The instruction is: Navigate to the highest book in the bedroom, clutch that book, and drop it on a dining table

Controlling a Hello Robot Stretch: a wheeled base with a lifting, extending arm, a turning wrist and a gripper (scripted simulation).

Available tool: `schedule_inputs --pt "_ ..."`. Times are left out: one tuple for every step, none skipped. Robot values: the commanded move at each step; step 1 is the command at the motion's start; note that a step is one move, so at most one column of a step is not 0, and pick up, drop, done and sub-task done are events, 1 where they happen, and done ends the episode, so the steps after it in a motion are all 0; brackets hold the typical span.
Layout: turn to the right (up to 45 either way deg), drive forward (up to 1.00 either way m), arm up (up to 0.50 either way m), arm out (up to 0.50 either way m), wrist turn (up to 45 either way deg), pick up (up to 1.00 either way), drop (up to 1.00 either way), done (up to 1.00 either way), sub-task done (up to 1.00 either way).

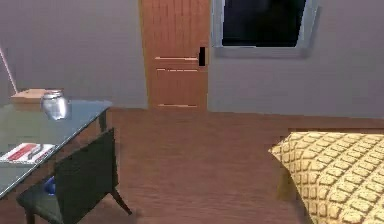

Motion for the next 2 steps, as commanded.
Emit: schedule_inputs --pt "0.0 1.00 0.00 0.00 0.0 0.00 0.00 0.00 0.00" --pt "0.0 0.80 0.00 0.00 0.0 0.00 0.00 0.00 0.00"
